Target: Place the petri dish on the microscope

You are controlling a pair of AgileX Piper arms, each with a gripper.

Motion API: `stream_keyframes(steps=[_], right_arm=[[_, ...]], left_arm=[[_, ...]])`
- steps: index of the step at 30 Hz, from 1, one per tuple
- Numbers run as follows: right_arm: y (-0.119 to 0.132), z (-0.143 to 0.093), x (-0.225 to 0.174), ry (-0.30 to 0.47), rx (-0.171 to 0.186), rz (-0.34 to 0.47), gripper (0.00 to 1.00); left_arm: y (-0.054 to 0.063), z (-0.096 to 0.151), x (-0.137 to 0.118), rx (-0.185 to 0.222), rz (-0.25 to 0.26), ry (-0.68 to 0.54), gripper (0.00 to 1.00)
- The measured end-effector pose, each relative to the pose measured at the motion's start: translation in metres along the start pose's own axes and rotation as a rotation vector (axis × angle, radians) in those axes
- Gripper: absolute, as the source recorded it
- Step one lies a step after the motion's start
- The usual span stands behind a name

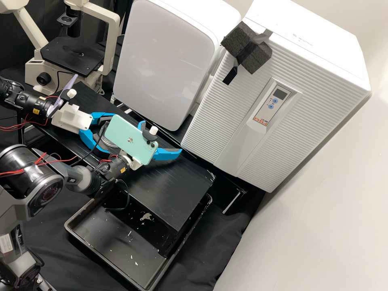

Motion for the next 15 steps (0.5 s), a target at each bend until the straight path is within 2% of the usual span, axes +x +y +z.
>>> stream_keyframes(steps=[15], right_arm=[[0.0000, 0.0000, 0.0000, 0.000, 0.000, 0.000, 1.00]], left_arm=[[-0.0023, -0.0014, 0.0008, -0.011, -0.002, 0.006, 1.00]])
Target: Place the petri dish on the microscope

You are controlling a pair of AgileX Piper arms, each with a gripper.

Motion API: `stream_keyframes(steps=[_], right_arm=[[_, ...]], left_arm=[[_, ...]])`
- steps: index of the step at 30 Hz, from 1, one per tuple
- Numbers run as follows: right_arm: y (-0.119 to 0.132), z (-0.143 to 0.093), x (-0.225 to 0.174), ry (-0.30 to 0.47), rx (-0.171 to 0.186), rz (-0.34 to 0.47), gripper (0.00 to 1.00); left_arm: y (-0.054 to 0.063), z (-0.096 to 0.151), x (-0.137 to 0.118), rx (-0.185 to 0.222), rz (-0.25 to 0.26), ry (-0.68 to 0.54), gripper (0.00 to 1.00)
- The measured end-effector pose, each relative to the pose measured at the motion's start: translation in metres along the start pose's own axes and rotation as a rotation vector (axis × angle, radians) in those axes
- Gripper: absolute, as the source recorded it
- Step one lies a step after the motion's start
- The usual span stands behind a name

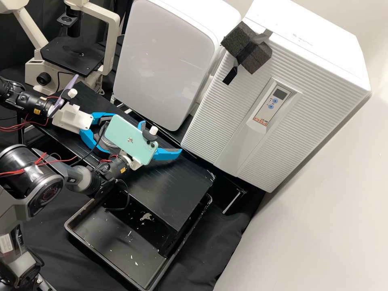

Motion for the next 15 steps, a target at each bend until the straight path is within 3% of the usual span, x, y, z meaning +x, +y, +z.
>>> stream_keyframes(steps=[7, 8, 15], right_arm=[[0.0000, 0.0000, 0.0000, 0.000, 0.000, 0.000, 1.00], [0.0000, 0.0000, 0.0000, 0.000, 0.000, 0.000, 1.00], [0.0000, 0.0000, 0.0000, 0.000, 0.000, 0.000, 1.00]], left_arm=[[-0.0002, 0.0000, 0.0001, -0.003, 0.001, -0.001, 1.00], [-0.0009, -0.0010, 0.0001, -0.004, 0.001, 0.000, 0.00], [-0.0032, -0.0038, 0.0003, -0.018, 0.006, -0.004, 0.00]])
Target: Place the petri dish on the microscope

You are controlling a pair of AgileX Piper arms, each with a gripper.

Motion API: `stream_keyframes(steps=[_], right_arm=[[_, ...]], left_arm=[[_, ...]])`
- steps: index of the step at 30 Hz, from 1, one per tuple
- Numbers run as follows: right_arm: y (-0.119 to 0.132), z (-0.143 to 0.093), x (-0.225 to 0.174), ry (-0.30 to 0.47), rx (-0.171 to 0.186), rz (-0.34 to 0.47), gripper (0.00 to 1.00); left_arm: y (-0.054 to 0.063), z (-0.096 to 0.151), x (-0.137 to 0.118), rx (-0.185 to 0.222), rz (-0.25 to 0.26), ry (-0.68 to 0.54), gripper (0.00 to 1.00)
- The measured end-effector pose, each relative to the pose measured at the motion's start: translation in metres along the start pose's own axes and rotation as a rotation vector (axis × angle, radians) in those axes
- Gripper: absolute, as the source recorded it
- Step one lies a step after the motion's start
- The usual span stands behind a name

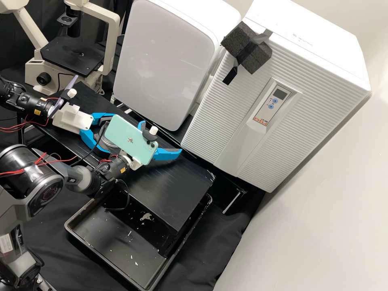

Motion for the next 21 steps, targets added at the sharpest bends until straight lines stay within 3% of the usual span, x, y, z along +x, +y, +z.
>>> stream_keyframes(steps=[21], right_arm=[[0.0000, 0.0000, 0.0000, 0.000, 0.000, 0.000, 1.00]], left_arm=[[0.0015, -0.0030, -0.0012, -0.016, 0.012, 0.009, 0.00]])
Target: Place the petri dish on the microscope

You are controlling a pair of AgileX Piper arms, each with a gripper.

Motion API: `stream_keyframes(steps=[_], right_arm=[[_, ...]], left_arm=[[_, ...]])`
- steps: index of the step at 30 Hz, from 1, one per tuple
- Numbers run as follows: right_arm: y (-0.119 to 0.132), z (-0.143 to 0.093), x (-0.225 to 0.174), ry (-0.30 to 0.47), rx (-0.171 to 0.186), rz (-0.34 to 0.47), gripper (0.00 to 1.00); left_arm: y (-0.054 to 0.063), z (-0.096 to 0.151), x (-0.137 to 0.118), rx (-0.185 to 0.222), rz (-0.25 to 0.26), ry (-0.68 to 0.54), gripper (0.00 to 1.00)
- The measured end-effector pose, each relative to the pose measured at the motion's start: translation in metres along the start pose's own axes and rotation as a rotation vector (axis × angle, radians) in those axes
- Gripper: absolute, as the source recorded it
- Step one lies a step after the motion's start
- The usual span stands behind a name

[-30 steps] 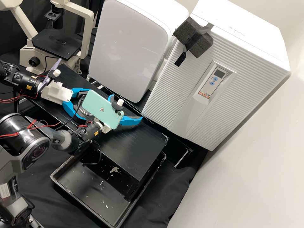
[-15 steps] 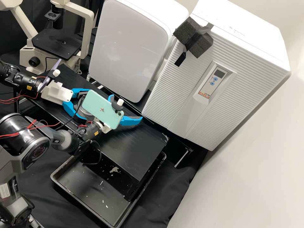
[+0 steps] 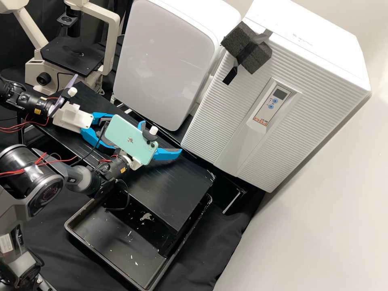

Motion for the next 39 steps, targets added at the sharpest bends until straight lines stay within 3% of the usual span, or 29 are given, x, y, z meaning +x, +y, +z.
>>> stream_keyframes(steps=[26, 33, 39], right_arm=[[0.000, 0.000, 0.000, 0.000, 0.000, 0.000, 1.00], [0.000, 0.000, 0.000, 0.000, 0.000, 0.000, 1.00], [0.000, 0.000, 0.000, 0.000, 0.000, 0.000, 1.00]], left_arm=[[0.001, -0.001, -0.005, -0.022, 0.012, 0.024, 0.00], [0.005, -0.007, -0.038, -0.015, 0.017, 0.089, 0.00], [0.023, -0.018, -0.081, -0.031, 0.079, 0.194, 0.00]])
